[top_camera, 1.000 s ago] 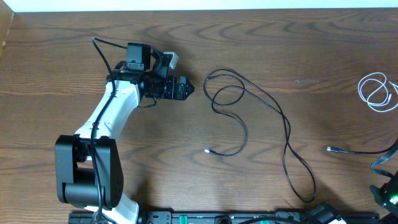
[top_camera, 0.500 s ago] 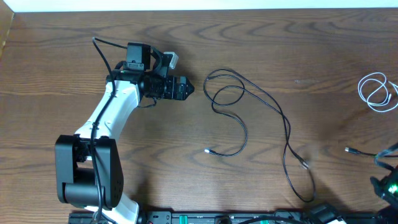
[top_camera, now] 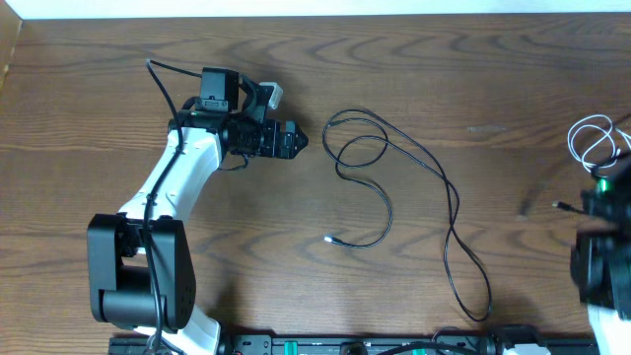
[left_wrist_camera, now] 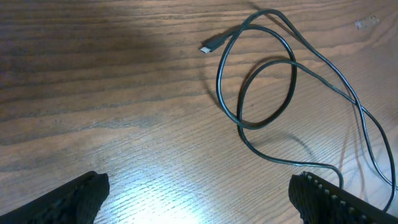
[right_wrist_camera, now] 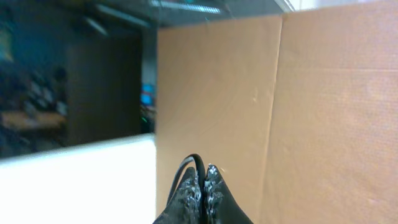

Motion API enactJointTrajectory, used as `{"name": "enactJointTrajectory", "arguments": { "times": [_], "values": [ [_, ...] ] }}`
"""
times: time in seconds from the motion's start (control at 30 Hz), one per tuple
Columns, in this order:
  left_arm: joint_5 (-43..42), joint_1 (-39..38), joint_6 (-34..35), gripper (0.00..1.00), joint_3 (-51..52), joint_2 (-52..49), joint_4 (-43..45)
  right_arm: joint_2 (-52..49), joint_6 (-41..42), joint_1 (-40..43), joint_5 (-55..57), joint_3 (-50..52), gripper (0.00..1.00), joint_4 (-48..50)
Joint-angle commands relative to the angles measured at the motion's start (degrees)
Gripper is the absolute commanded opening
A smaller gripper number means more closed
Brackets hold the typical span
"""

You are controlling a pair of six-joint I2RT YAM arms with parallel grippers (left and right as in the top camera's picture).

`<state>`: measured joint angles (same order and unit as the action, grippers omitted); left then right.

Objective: Untangle cables

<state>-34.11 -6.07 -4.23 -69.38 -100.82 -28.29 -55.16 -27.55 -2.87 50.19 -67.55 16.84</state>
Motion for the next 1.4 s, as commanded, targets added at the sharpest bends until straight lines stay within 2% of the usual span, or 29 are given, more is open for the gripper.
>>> {"name": "enactJointTrajectory", "arguments": {
  "times": [0.0, 0.17, 0.27, 0.37, 0.53, 0.63, 0.77, 0.9, 1.1, 1.23, 1.37],
  "values": [
    [0.52, 0.13, 0.48, 0.98, 0.55, 1.16, -0.11, -3.89, -0.57, 4.26, -0.5, -0.37, 0.01, -0.15],
    [0.52, 0.13, 0.48, 0.98, 0.55, 1.16, -0.09, -8.66, 6.54, 8.0, 0.13, -0.37, 0.01, -7.43],
    [0.52, 0.13, 0.48, 0.98, 0.55, 1.16, -0.09, -10.19, 15.72, 10.08, -2.71, -0.37, 0.01, -15.93],
    [0.55, 0.13, 0.48, 0.98, 0.55, 1.16, -0.09, -10.88, 26.18, 13.33, -12.5, -0.37, 0.01, -24.35],
    [0.55, 0.13, 0.48, 0.98, 0.55, 1.16, -0.07, -11.45, 41.27, 20.28, -25.88, -0.37, 0.01, -32.26],
    [0.55, 0.13, 0.48, 0.98, 0.55, 1.16, -0.07, -11.98, 46.38, 24.74, -33.46, -0.33, 0.01, -34.67],
    [0.52, 0.13, 0.48, 0.98, 0.55, 1.16, -0.07, -13.16, 48.68, 31.23, -47.87, -0.33, 0.01, -35.93],
    [0.55, 0.13, 0.48, 0.98, 0.55, 1.16, -0.07, -14.99, 53.18, 38.42, -67.67, -0.33, 0.01, -34.51],
    [0.52, 0.13, 0.48, 0.98, 0.55, 1.16, -0.07, -20.65, 64.15, 48.87, -98.07, -0.33, 0.01, -26.36],
    [0.52, 0.13, 0.5, 0.98, 0.55, 1.16, -0.07, -27.06, 73.94, 53.09, -118.6, -0.33, 0.01, -14.27],
    [0.52, 0.13, 0.48, 0.98, 0.55, 1.16, -0.07, -34.18, 80.5, 53.96, -132.69, -0.33, 0.01, -0.57]
  ]
}}
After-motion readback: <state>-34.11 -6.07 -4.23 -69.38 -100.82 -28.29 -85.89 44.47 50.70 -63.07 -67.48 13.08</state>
